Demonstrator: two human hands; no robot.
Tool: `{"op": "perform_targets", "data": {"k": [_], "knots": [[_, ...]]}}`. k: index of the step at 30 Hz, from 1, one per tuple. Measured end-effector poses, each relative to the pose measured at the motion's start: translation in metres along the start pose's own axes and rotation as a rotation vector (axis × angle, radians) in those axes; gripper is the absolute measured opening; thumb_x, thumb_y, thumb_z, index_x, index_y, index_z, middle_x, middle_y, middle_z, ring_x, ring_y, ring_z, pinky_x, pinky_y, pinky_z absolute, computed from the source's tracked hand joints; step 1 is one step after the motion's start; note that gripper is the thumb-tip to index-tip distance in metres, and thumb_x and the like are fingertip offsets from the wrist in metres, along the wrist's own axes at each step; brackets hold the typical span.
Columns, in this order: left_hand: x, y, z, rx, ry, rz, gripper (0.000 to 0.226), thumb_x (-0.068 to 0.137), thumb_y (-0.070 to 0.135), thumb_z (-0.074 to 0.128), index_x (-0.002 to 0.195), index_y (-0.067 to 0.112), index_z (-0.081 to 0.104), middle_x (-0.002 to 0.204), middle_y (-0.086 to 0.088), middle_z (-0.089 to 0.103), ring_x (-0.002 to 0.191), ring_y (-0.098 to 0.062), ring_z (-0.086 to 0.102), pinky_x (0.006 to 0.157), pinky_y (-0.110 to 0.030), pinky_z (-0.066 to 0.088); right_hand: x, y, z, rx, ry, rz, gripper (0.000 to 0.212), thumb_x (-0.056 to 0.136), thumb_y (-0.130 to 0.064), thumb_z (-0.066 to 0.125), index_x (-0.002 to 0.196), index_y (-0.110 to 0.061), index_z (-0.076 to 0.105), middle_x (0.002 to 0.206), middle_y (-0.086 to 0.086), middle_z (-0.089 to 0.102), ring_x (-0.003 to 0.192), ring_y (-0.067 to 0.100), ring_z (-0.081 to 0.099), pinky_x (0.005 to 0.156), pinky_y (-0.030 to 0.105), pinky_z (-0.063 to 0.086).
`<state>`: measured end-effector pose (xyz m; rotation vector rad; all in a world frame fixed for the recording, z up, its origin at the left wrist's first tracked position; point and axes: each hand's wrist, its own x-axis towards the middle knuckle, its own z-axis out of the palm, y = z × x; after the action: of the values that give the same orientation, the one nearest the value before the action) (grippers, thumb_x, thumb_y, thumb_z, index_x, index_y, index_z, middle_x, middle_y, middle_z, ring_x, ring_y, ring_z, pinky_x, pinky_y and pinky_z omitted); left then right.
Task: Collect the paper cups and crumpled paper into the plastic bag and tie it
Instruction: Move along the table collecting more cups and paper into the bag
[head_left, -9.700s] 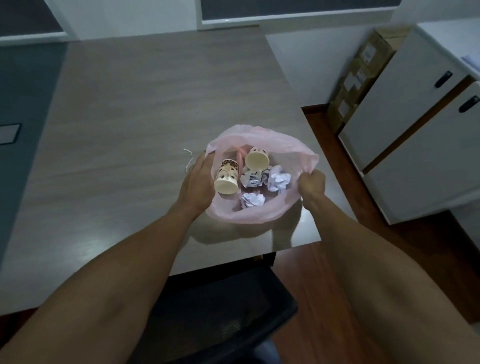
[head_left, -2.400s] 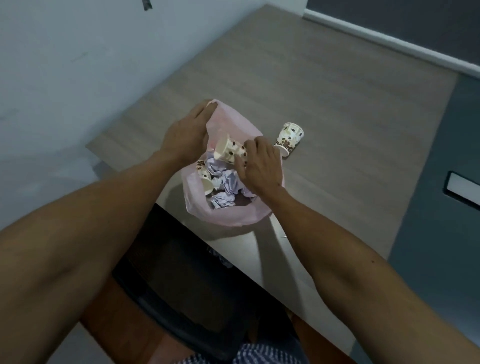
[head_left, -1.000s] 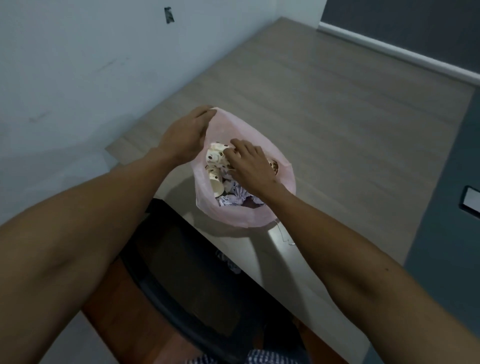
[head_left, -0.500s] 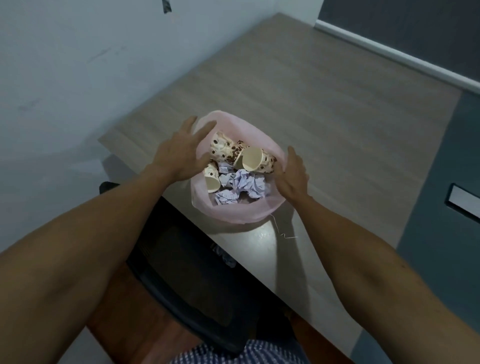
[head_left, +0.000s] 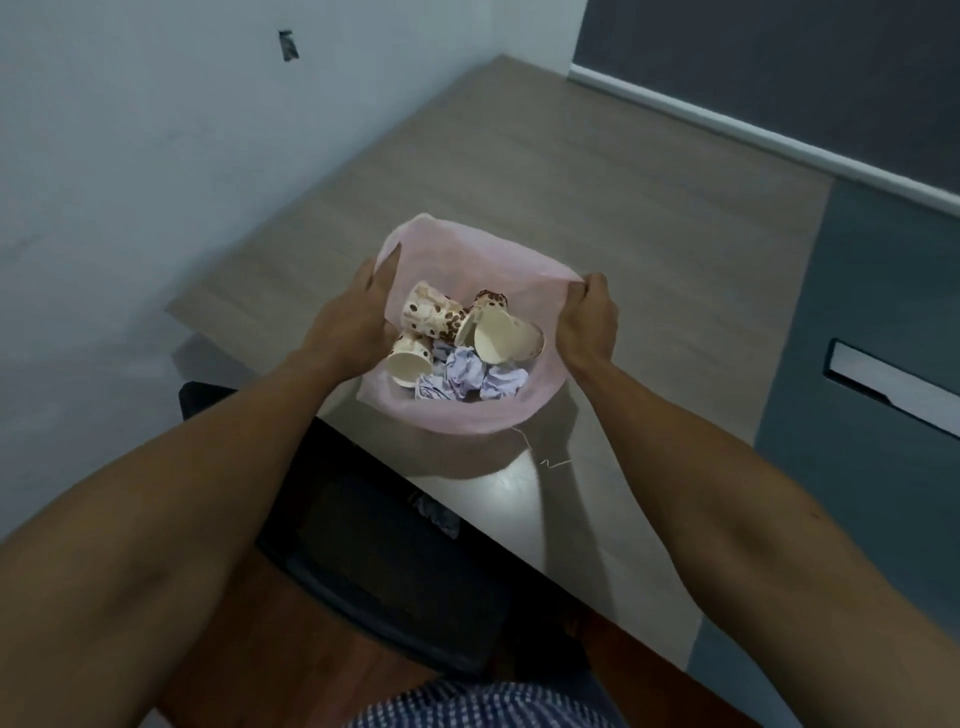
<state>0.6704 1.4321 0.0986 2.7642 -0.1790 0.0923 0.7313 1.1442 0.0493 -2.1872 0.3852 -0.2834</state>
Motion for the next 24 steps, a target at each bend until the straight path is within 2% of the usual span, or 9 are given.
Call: {"op": "perform_targets", "data": {"k": [2,4,9,12,15,17,20,24], "knots": [[0.007,0.017,0.002,-0.006,0.008,0.003,0.103,0.080,0.010,0.061,0.160,0.034,0.000,0.158,-0.011,0.026,0.092,-0.045,0.059,0.067,-0.040,0.044,0.000,0.002,-0.019,0.004,0.052,-0.005,0.021,0.102,-0.026,0.036,0.101,-0.013,0.053,0.100,0.009,0.064,0.090,0.029,0.058,0.074,0.037,0.044],[0.011,0.036,0.005,-0.030,0.003,0.030,0.107,0.078,0.005,0.063,0.160,0.034,0.001,0.157,-0.010,0.026,0.092,-0.045,0.059,0.066,-0.039,0.043,0.001,0.006,-0.040,0.005,0.098,-0.013,0.021,0.102,-0.025,0.039,0.102,-0.012,0.055,0.100,0.009,0.064,0.090,0.030,0.059,0.074,0.037,0.044],[0.019,0.092,0.017,-0.074,-0.018,0.106,0.107,0.077,0.004,0.061,0.161,0.031,0.001,0.163,-0.010,0.018,0.091,-0.048,0.060,0.067,-0.040,0.042,0.000,0.023,-0.102,-0.003,0.212,-0.008,0.020,0.102,-0.027,0.043,0.104,-0.011,0.055,0.096,0.006,0.064,0.088,0.029,0.061,0.076,0.042,0.051],[0.023,0.131,0.028,-0.101,-0.034,0.153,0.107,0.078,0.004,0.061,0.161,0.029,-0.002,0.166,-0.009,0.013,0.094,-0.047,0.060,0.067,-0.040,0.040,-0.003,0.039,-0.143,-0.019,0.289,0.020,0.018,0.101,-0.033,0.045,0.103,-0.016,0.050,0.087,0.000,0.061,0.082,0.027,0.059,0.072,0.038,0.049],[0.022,0.169,0.040,-0.124,-0.048,0.191,0.109,0.079,0.003,0.061,0.161,0.028,-0.007,0.168,-0.007,0.009,0.091,-0.044,0.060,0.065,-0.039,0.039,-0.007,0.060,-0.183,-0.052,0.340,0.046,0.025,0.101,-0.042,0.045,0.100,-0.017,0.048,0.078,-0.008,0.052,0.079,0.026,0.057,0.069,0.036,0.044],[0.019,0.191,0.047,-0.138,-0.050,0.207,0.109,0.079,0.003,0.060,0.161,0.027,-0.009,0.168,-0.007,0.008,0.086,-0.040,0.059,0.064,-0.039,0.040,-0.009,0.074,-0.207,-0.080,0.368,0.075,0.030,0.101,-0.047,0.044,0.099,-0.017,0.047,0.081,-0.004,0.054,0.080,0.027,0.056,0.069,0.035,0.041],[0.010,0.218,0.060,-0.149,-0.063,0.217,0.111,0.079,0.002,0.059,0.159,0.029,-0.012,0.168,-0.003,0.005,0.079,-0.033,0.055,0.062,-0.039,0.043,-0.015,0.095,-0.239,-0.118,0.375,0.140,0.035,0.102,-0.050,0.041,0.097,-0.016,0.046,0.090,0.004,0.058,0.082,0.028,0.056,0.072,0.036,0.043],[-0.006,0.244,0.083,-0.133,-0.088,0.228,0.111,0.080,0.000,0.060,0.159,0.029,-0.013,0.168,-0.004,0.006,0.066,-0.032,0.053,0.055,-0.036,0.040,-0.032,0.126,-0.268,-0.155,0.348,0.210,0.040,0.104,-0.053,0.036,0.098,-0.014,0.047,0.090,0.004,0.055,0.083,0.028,0.053,0.074,0.037,0.040]]}}
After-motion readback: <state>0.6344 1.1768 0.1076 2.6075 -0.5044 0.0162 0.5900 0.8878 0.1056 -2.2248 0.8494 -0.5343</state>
